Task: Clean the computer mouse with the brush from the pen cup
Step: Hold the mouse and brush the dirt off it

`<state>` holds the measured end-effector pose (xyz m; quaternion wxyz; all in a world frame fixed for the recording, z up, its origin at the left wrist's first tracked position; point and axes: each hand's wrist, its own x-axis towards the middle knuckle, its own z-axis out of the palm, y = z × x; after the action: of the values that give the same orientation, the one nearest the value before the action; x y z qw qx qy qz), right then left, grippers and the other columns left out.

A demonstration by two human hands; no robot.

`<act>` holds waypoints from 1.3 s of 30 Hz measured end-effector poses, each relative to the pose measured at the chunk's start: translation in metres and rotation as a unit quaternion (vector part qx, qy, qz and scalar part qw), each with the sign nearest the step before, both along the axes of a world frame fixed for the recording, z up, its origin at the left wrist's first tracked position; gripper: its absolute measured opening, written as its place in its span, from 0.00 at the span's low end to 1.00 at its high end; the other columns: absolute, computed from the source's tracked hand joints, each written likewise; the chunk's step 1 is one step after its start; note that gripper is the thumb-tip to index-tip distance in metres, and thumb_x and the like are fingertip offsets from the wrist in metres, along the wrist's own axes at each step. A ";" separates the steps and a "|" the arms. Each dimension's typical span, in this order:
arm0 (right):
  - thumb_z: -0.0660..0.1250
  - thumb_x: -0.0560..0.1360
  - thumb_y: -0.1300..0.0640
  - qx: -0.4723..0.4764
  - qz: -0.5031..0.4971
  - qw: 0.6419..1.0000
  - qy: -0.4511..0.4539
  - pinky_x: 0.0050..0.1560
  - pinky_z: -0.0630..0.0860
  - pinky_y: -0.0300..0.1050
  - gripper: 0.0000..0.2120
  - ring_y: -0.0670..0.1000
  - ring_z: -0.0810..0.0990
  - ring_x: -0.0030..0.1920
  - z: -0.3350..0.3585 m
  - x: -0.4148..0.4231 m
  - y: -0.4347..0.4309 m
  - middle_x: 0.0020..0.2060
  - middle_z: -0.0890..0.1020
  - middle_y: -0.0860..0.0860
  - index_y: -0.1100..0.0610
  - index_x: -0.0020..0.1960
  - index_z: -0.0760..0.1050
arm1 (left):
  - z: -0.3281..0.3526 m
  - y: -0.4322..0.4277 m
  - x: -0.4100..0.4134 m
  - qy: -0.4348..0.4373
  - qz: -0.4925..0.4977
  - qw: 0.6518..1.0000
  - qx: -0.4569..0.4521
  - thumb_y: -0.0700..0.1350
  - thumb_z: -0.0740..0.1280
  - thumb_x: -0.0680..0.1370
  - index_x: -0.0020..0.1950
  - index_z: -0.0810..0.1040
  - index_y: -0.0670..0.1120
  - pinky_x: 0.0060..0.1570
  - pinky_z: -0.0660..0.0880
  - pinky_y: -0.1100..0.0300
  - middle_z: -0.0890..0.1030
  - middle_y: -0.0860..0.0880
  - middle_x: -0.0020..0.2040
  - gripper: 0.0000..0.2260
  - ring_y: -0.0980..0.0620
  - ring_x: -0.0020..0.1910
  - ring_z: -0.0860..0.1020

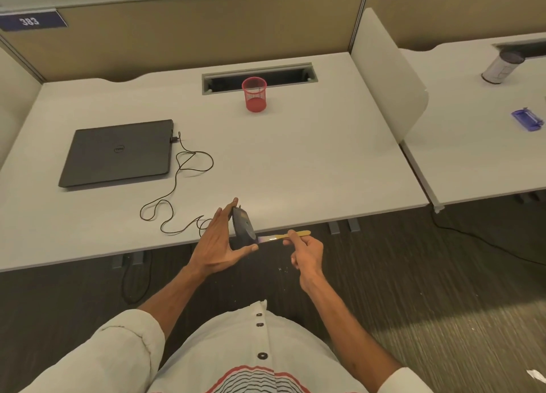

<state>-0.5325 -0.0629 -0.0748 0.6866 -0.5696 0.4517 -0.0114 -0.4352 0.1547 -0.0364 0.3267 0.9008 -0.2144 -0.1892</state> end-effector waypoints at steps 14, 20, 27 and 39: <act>0.66 0.87 0.47 -0.018 0.099 0.992 -0.082 0.42 0.84 0.42 0.11 0.48 0.90 0.43 0.035 0.061 -0.019 0.43 0.90 0.41 0.53 0.57 0.82 | 0.022 -0.035 0.024 -0.096 0.052 0.994 -0.014 0.60 0.82 0.71 0.85 0.55 0.47 0.75 0.76 0.46 0.64 0.48 0.80 0.52 0.48 0.75 0.71; 0.68 0.86 0.48 -0.043 0.124 0.988 -0.084 0.41 0.81 0.41 0.10 0.46 0.89 0.40 0.047 0.115 -0.025 0.39 0.89 0.41 0.53 0.55 0.84 | 0.026 -0.041 0.062 -0.112 0.057 0.992 0.013 0.60 0.82 0.71 0.86 0.53 0.48 0.73 0.78 0.45 0.61 0.46 0.81 0.54 0.44 0.77 0.70; 0.65 0.88 0.48 -0.024 0.108 0.993 -0.045 0.41 0.81 0.42 0.14 0.45 0.88 0.35 0.042 0.183 -0.019 0.40 0.89 0.47 0.54 0.50 0.84 | 0.018 -0.039 0.127 -0.100 0.042 0.994 0.008 0.63 0.81 0.71 0.88 0.50 0.51 0.68 0.82 0.48 0.59 0.48 0.82 0.56 0.44 0.77 0.69; 0.77 0.80 0.56 0.017 0.072 0.996 -0.045 0.52 0.84 0.55 0.23 0.59 0.85 0.43 0.038 0.278 0.000 0.45 0.89 0.62 0.53 0.70 0.71 | -0.001 -0.023 0.235 -0.007 0.032 0.999 0.026 0.55 0.85 0.69 0.85 0.57 0.48 0.78 0.72 0.52 0.60 0.48 0.82 0.53 0.45 0.79 0.67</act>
<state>-0.2545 -0.0627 -0.0370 0.7148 -0.5876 0.3787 0.0199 -0.2004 0.1314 -0.0369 0.3071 0.9170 -0.1825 -0.1774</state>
